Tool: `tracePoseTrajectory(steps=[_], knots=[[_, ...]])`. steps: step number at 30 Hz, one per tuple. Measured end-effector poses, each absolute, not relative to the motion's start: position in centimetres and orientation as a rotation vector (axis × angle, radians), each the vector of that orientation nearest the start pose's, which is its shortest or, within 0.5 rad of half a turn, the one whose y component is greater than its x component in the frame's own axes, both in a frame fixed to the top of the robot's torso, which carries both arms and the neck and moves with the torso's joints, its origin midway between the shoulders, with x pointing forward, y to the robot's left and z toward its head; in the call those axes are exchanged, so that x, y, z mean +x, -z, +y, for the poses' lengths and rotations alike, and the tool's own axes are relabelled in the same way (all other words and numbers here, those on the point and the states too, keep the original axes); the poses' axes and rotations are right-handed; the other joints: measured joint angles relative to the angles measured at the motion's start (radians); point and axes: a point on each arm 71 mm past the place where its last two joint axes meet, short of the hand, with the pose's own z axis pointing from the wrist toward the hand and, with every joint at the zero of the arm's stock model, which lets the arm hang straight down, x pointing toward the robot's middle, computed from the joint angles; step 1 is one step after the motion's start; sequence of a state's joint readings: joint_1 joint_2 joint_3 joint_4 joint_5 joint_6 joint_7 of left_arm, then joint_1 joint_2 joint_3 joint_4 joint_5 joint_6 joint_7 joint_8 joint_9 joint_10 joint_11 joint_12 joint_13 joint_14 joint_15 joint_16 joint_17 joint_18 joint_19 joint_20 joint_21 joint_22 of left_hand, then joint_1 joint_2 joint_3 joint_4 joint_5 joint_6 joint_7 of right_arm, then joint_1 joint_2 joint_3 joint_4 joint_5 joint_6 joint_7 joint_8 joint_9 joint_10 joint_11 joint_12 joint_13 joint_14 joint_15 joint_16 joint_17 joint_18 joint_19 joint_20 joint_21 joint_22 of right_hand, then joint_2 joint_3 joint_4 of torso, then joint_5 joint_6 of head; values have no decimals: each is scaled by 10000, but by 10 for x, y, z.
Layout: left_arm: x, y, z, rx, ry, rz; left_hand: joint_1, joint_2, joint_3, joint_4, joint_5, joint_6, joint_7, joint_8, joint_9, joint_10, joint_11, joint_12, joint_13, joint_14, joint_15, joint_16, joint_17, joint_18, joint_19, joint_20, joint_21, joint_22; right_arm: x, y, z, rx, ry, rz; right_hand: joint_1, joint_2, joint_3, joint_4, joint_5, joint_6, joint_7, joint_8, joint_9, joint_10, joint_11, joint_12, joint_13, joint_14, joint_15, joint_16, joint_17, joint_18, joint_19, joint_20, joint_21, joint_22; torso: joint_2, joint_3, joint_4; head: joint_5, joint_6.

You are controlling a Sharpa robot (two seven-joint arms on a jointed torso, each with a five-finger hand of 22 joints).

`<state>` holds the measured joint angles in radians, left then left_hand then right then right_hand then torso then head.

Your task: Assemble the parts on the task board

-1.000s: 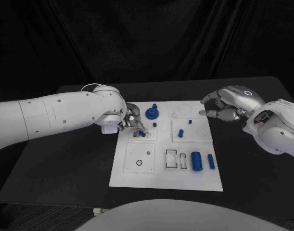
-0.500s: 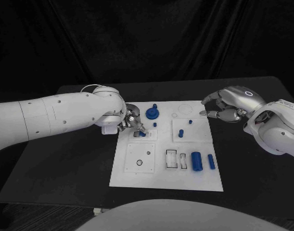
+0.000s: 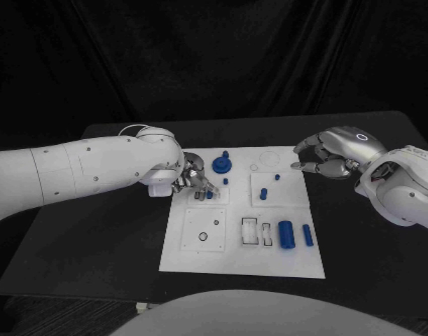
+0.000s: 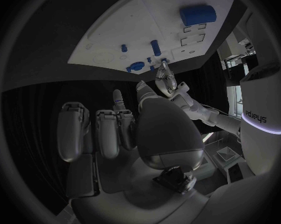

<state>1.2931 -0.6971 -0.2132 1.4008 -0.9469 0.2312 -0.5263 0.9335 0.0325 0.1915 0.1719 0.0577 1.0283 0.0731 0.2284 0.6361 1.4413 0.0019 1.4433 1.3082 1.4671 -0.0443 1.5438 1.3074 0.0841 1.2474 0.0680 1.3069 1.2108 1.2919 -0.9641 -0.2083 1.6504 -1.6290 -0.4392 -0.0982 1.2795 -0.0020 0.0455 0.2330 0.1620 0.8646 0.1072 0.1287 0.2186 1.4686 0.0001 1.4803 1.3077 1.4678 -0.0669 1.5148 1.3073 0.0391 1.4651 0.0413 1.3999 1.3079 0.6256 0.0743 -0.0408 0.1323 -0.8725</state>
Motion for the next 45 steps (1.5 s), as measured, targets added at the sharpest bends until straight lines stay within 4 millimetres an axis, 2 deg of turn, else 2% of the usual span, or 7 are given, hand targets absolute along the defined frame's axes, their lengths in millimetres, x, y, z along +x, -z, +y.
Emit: tracePoseTrajectory(steps=[5, 8, 13, 22, 27, 35, 45], knots=[[481, 254, 185, -1132, 3644, 25243, -207, -29, -416, 295, -25, 410, -125, 243, 335, 0, 0, 0, 0, 0, 0, 0, 0, 0, 0, 0, -41, 47, 450, 184, -220, -3544, -5669, 15614, 24, 23, 0, 0, 39, 0, 0, 0, 0, 0, 0, -39, 0, 0, 0, 0, 0, 0, 0, 0, 0, -1, 0, -4, 0, 1, 0], [480, 255, 185, -1132, 3635, 25260, -204, -26, -687, 406, -25, 474, -195, 656, 990, 4, -105, 0, 0, -4, -4, 0, 0, 1, 7, -6, -79, 114, 450, 185, -220, -3542, -5662, 15646, 23, 23, 0, 0, 38, 0, 0, 0, -2, 0, 0, -39, -1, 0, 0, 0, 0, 0, 0, 0, 0, -1, 0, -7, 0, -13, 0], [480, 255, 186, -1132, 3615, 25276, -28, 150, -949, 476, -25, 398, -341, 1283, 2023, 42, -144, 0, 1, -35, -114, 1, 0, 0, 93, -92, -79, 208, 450, 187, -221, -3533, -5641, 15700, 23, 23, 0, 0, 38, 0, 0, 0, -9, 0, 0, -39, -1, 0, 0, 0, 0, 0, 0, 0, 0, -2, 0, -7, 0, -23, 0], [475, 253, 194, -1309, 3677, 25192, 40, 176, -1280, 581, -25, 273, -466, 1859, 3058, 220, -319, 160, 0, -2, -219, 2, 0, -1, 316, -239, 2, 522, 450, 188, -223, -3502, -5594, 15733, 23, 23, 0, 0, 38, 35, -36, 0, -8, 0, 0, -39, -2, 0, 0, 0, 0, 0, 0, 0, 0, -2, 4, -7, 0, -30, 0], [475, 242, 205, -1629, 3730, 24749, 179, 165, -1324, 537, -25, 272, -467, 1898, 3219, 220, -319, 211, 0, -2, -219, 45, 0, -1, 401, -252, 40, 594, 450, 188, -225, -3484, -5568, 15738, 23, 23, 0, 0, 38, 35, -36, 0, -8, 0, 0, -39, -2, 0, 0, 0, 0, 0, 0, 0, 0, -3, 6, -8, -3, -57, 0], [496, 198, 224, -2121, 3929, 23286, 511, 112, -1474, 446, -25, 217, -522, 2246, 3699, 258, -356, 514, 0, -19, -308, 176, 0, 1, 580, -323, 155, 790, 450, 190, -227, -3456, -5519, 15771, 23, 22, -28, -27, 38, 35, -36, 0, -20, 0, 0, -39, -3, 0, 0, 0, 0, 0, 0, 0, 0, -4, 15, -25, -9, -83, 0], [518, 188, 235, -2331, 3838, 22766, 584, 122, -1608, 501, -25, 75, -552, 2326, 3969, 257, -355, 544, 0, -19, -308, 174, 0, 0, 615, -358, 155, 818, 450, 193, -227, -3447, -5513, 15856, 22, 22, -28, -27, 37, 36, -36, 0, -19, 0, 0, -87, -3, 0, 0, 0, 0, 0, 0, 0, 0, -4, 22, -26, -10, -74, 0]])
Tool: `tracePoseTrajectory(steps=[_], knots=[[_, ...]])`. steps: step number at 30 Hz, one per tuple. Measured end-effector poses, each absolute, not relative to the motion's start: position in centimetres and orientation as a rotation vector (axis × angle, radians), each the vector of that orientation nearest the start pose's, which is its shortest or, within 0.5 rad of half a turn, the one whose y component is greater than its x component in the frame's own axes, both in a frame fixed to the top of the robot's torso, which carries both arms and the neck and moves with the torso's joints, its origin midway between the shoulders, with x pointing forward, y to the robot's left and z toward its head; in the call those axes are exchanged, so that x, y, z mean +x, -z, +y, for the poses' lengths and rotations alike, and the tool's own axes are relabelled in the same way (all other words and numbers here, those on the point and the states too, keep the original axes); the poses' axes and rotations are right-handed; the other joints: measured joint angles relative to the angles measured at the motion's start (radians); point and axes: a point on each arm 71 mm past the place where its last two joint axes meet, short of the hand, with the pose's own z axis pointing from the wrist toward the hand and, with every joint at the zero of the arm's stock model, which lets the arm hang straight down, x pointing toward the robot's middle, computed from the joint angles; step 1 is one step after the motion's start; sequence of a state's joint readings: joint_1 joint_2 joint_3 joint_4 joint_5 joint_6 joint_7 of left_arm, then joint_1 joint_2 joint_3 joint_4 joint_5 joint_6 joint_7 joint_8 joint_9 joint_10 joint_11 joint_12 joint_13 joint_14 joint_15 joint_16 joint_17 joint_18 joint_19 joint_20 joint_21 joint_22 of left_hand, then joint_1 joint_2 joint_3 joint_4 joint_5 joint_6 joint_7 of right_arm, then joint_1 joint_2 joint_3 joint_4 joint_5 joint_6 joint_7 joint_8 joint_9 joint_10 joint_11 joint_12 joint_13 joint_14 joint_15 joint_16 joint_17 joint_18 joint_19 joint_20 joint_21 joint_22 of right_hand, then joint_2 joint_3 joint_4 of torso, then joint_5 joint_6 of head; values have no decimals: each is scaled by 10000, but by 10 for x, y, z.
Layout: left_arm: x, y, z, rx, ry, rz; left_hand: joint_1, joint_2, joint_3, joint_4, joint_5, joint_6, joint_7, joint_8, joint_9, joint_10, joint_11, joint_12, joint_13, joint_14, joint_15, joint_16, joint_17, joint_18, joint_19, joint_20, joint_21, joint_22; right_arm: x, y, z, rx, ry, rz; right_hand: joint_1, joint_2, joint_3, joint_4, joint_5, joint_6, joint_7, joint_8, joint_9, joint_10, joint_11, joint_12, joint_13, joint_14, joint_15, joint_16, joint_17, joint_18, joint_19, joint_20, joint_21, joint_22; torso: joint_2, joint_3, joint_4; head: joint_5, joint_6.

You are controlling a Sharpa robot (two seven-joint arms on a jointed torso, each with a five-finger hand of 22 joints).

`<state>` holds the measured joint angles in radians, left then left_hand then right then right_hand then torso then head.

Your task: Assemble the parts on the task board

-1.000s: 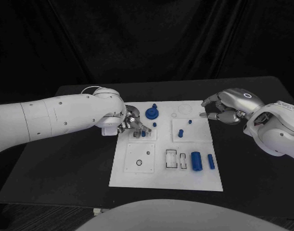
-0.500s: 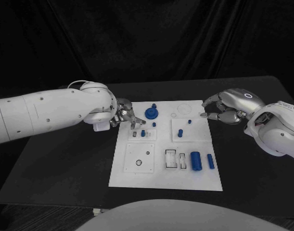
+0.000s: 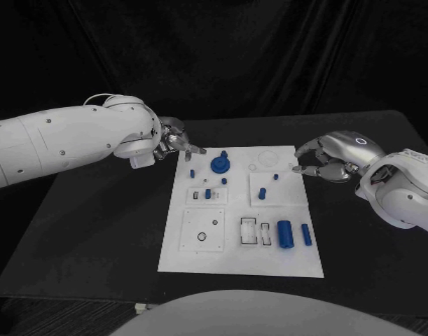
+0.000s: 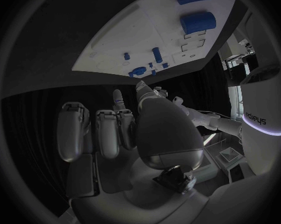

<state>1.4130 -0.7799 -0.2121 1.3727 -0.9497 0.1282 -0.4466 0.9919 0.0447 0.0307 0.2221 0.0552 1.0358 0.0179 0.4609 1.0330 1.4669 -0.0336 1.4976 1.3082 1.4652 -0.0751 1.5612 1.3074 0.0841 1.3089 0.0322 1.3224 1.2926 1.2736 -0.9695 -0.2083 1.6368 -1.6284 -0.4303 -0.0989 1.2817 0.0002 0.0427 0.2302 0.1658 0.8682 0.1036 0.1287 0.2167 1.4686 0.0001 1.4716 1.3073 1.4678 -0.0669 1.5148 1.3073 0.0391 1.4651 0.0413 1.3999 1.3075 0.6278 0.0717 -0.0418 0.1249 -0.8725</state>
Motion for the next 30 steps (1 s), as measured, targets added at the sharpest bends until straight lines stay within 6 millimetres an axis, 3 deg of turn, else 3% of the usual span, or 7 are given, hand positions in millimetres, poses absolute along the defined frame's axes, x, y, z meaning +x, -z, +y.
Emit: tracePoseTrajectory(steps=[7, 19, 22, 30], knots=[[531, 192, 243, -2468, 3521, 22842, 128, 48, -43, 43, 0, -184, 42, 0, 120, -1, 0, 0, 0, 0, 0, -5, 0, 0, 0, 0, 0, -1, 449, 194, -228, -3437, -5512, 15922, 0, 0, 0, 0, 0, 0, 0, 0, -8, 0, 0, 0, -1, 0, 0, 0, 0, 0, 0, 0, 0, -1, 51, -11, 35, 6, 0], [538, 210, 244, -2514, 3412, 23162, 253, 96, -148, 92, 0, -554, 122, -1, 296, -1, 1, 0, 1, 0, 1, -6, 0, 1, 0, 0, -1, 13, 448, 196, -228, -3414, -5546, 16004, 0, 0, 0, 0, 38, 0, 0, 0, -8, 0, 0, 0, 7, 0, 0, 0, 0, 0, 0, 0, 0, -1, 167, -79, 46, 107, 0], [538, 216, 244, -2507, 3454, 23253, 295, 138, -264, 152, 0, -1043, 251, -262, 350, -6, 72, 0, 0, 3, 5, -6, 0, 0, -73, 72, -45, 13, 447, 196, -228, -3416, -5561, 16012, 0, 0, 0, 0, 38, 0, 0, 0, -8, 0, 0, 0, 7, 0, 0, 0, 0, 0, 0, 0, 0, -1, 187, -91, 46, 117, 0], [539, 228, 244, -2516, 3550, 23421, 332, 176, -331, 166, 0, -1213, 322, -354, 366, -7, 142, 0, 0, -1, 76, -6, 0, 1, -110, 109, -103, 6, 447, 196, -229, -3401, -5575, 16023, 0, 0, 0, 0, 38, -1, 0, 0, -16, 0, 0, 0, 6, 0, 0, 0, 0, 0, 0, 0, 0, -2, 186, -94, 62, 61, 0]])
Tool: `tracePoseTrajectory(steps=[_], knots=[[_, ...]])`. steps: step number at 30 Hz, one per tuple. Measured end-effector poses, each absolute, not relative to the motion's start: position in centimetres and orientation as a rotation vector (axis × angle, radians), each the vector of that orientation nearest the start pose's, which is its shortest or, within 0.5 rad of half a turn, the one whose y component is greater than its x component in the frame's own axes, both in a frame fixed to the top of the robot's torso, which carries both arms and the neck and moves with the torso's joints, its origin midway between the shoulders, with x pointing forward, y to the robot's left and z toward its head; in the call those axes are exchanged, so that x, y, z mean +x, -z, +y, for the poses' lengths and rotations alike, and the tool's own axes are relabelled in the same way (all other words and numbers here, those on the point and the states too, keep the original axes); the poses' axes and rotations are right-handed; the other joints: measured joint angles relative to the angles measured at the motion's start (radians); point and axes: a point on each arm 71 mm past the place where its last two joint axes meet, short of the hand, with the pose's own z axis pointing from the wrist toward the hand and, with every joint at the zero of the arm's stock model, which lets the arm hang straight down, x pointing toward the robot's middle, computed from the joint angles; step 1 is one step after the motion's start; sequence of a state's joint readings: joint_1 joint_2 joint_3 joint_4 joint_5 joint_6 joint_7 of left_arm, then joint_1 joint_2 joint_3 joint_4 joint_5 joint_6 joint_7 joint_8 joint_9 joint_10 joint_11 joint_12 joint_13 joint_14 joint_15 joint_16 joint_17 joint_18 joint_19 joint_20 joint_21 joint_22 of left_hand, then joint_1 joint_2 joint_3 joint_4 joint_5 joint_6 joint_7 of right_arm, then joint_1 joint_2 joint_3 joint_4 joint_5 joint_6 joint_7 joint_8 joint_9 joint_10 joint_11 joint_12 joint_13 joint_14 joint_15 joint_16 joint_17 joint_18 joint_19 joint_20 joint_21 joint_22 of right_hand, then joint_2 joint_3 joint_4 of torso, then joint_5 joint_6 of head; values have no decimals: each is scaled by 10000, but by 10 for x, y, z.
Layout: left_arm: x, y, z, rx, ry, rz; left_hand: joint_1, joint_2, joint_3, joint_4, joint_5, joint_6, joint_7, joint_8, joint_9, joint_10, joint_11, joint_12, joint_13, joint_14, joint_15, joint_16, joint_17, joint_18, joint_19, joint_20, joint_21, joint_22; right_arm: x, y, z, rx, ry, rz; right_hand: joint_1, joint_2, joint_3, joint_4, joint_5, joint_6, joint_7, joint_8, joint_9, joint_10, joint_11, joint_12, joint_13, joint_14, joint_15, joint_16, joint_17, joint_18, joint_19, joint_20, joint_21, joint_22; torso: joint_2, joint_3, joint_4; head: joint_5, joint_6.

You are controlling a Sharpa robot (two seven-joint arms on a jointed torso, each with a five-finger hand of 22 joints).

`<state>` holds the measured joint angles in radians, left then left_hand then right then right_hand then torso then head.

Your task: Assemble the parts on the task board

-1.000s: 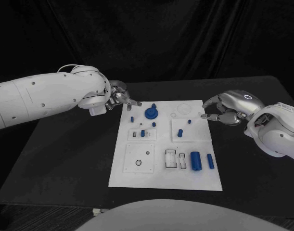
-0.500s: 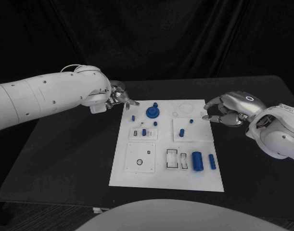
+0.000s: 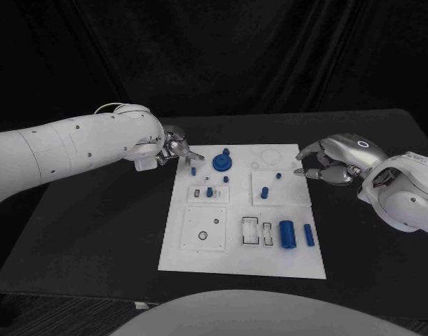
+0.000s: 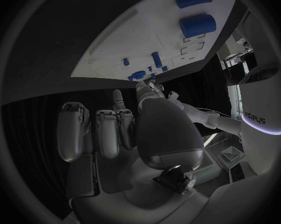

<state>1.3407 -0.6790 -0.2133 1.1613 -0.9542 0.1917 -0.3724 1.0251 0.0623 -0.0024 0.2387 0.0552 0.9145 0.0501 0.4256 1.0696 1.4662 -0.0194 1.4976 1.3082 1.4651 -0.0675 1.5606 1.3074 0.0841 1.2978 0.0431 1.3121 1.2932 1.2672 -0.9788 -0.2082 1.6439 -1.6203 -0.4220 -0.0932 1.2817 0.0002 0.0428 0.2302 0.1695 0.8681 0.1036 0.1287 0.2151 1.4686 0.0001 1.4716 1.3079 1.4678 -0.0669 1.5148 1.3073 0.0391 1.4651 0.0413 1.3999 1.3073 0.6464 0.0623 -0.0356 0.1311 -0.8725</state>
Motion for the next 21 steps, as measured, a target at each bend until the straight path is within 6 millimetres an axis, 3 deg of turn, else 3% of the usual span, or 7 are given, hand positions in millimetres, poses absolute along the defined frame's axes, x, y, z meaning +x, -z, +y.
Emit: tracePoseTrajectory(steps=[15, 21], knots=[[537, 241, 244, -2468, 3559, 23768, 118, 39, -1, -1, 0, -36, 36, -66, -1, 0, 0, -39, 1, 1, 71, -1, 0, 0, -71, 70, -90, -55, 447, 196, -231, -3335, -5576, 16064, 0, 0, 0, 0, 0, 0, 0, 0, -8, 0, 0, -52, -2, 0, 0, 0, 0, 0, 0, 0, 0, 0, -11, 14, -35, 104, 0], [536, 245, 245, -2455, 3521, 23921, 161, 82, 0, -1, 0, -36, 36, -66, -2, 0, 0, -81, 0, 1, 71, -1, 0, -1, -106, 105, -130, -80, 447, 197, -231, -3327, -5577, 16077, 0, 0, 0, 0, 0, 0, 0, 0, -8, 0, 0, -51, -3, 0, 0, 0, 0, 1, 0, 0, 0, 0, -7, 13, -35, 83, 0]])
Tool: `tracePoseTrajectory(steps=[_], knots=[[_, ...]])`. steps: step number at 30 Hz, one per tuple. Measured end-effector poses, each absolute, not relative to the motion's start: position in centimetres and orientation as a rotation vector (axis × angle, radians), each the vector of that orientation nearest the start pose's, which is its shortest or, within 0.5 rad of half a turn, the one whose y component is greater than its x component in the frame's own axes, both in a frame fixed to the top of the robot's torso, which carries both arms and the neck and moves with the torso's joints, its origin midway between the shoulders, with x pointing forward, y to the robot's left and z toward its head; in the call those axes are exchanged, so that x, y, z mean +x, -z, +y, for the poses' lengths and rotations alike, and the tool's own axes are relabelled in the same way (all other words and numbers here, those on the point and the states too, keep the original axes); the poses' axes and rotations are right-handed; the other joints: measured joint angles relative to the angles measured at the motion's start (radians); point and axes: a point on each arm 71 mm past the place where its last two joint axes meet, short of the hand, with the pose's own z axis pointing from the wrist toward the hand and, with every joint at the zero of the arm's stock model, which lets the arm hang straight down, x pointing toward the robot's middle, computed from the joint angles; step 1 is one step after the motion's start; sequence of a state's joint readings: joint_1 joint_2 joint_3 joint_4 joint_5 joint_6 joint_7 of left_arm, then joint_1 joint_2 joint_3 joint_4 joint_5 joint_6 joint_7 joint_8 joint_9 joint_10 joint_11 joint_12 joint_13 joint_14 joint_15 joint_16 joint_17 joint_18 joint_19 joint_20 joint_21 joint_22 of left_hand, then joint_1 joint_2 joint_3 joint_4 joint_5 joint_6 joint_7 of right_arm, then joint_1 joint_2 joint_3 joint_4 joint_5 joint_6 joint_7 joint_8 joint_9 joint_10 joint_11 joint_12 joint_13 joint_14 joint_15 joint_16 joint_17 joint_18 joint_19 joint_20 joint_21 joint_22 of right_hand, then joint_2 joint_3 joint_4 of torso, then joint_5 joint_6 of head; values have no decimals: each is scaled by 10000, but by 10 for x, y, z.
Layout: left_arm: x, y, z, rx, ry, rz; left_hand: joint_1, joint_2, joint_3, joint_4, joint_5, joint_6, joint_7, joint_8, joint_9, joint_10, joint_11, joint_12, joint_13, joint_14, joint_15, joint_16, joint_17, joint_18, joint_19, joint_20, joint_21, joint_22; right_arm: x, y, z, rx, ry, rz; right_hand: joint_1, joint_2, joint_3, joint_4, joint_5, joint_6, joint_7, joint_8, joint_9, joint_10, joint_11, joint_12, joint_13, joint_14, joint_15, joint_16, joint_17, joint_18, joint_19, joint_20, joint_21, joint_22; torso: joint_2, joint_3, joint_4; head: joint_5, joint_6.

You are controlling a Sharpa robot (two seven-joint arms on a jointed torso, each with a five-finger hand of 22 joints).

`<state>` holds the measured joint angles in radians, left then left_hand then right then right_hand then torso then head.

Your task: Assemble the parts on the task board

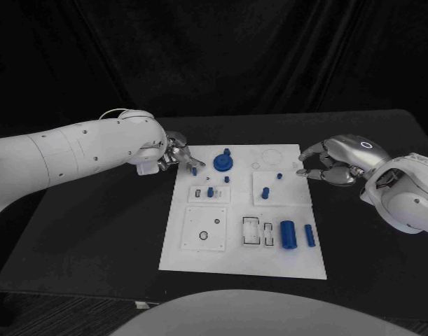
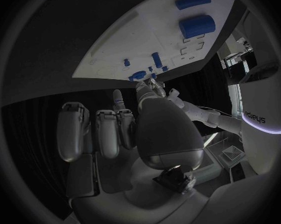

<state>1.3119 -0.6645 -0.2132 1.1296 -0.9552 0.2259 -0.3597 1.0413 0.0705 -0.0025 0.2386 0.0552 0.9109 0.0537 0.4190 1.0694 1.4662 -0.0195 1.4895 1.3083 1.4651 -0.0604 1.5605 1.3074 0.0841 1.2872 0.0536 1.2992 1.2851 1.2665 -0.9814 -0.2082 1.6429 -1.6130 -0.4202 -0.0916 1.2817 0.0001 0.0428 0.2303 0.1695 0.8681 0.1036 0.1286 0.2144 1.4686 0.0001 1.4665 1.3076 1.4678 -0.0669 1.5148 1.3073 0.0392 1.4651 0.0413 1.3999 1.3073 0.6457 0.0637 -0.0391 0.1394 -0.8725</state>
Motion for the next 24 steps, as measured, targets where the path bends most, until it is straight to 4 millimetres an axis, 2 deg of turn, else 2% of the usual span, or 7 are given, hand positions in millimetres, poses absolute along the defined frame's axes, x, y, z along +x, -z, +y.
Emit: tracePoseTrajectory(steps=[9, 15, 18, 20, 24], knots=[[534, 247, 244, -2370, 3524, 24092, 82, 73, -15, -20, 111, 0, 0, -11, 16, -4, 4, -37, 1, 0, 0, 0, 0, 0, -35, 35, -47, -11, 447, 197, -231, -3326, -5575, 16100, 0, 0, 0, 0, 9, 0, 0, 0, -2, 0, 0, 2, -1, 0, 0, 0, 0, 0, 0, 0, -5, 7, 2, -4, 8, -5, 0], [534, 248, 244, -2326, 3524, 24174, 432, 113, 85, -307, 781, 1, 0, -116, 45, -2, 70, -37, 1, 20, 20, 0, 0, 1, -72, 72, -120, -6, 447, 197, -231, -3324, -5571, 16107, 0, 0, 0, 0, 47, 0, 0, 0, -13, 0, 0, 2, -2, 0, 0, 0, 0, -1, 0, 0, -38, 7, 2, -7, 9, -5, 0], [534, 248, 244, -2317, 3523, 24195, 569, 141, 126, -381, 969, 1, 0, -163, 45, -2, 70, -36, 1, 36, 36, 0, 0, 0, -71, 72, -120, 8, 447, 197, -231, -3321, -5566, 16110, 0, 0, 0, 0, 47, 0, 0, -23, -13, 0, 0, -31, -2, 0, 0, 0, 0, -1, 0, 0, -38, 7, 2, -8, 9, -12, 0], [533, 249, 244, -2311, 3523, 24207, 751, 171, 223, -530, 1302, 1, 0, -224, 54, -1, 70, -36, 1, 36, 36, 0, 0, 0, -71, 71, -181, 37, 447, 197, -231, -3320, -5561, 16113, 0, 0, 0, 0, 47, 0, 0, -38, -13, 0, 0, -56, -2, 0, 0, 0, 0, -1, 0, 0, -38, 6, 2, -8, 9, -16, 0], [533, 249, 244, -2301, 3538, 24213, 950, 212, 389, -696, 1426, 1, 0, -272, 56, -1, 70, -36, 2, 36, 36, 0, 0, 0, -95, 95, -181, 51, 447, 197, -232, -3316, -5554, 16118, 0, 0, 0, 0, 47, 0, 0, -38, -13, 0, 0, -56, -2, 0, 0, 0, 0, 0, 0, 0, -38, 6, 2, -7, 12, -21, 0]])
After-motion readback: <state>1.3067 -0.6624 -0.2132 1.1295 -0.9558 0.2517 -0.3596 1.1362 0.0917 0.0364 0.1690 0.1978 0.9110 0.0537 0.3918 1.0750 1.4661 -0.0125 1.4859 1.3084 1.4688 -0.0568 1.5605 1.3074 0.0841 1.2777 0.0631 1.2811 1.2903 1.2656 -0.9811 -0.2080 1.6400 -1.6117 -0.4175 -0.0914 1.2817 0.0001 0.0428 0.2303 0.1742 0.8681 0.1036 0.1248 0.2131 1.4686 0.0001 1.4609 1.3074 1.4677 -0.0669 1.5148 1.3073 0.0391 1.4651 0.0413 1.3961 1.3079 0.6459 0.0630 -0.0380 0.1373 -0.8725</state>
